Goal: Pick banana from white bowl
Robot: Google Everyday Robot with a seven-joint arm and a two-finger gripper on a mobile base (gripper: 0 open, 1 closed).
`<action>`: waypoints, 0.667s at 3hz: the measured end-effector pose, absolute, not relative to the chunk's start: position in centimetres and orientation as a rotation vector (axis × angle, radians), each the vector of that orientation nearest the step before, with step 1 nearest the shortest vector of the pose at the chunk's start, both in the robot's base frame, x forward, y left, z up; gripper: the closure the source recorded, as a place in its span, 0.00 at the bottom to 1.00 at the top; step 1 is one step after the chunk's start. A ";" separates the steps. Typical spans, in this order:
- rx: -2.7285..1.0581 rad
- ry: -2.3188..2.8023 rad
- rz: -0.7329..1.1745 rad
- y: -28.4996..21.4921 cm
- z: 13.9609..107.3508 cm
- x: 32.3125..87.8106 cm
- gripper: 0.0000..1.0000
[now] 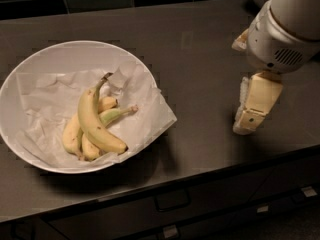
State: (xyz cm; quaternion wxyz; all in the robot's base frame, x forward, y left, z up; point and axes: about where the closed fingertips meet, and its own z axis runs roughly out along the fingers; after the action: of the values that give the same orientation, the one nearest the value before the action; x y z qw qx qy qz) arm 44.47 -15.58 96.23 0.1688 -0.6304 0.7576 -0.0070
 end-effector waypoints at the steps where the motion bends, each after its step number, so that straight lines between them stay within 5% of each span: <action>1: -1.918 2.055 0.044 -11.3 96.3 44.9 0.00; 2: -2.152 1.848 0.152 -6.9 97.5 45.1 0.00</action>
Offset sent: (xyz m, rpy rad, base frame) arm -0.0055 0.1245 0.0380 -0.0068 0.1553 0.7676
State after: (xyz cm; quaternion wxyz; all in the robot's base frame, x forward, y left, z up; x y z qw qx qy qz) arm 45.06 -6.92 97.50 0.1501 -0.7490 0.6432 0.0528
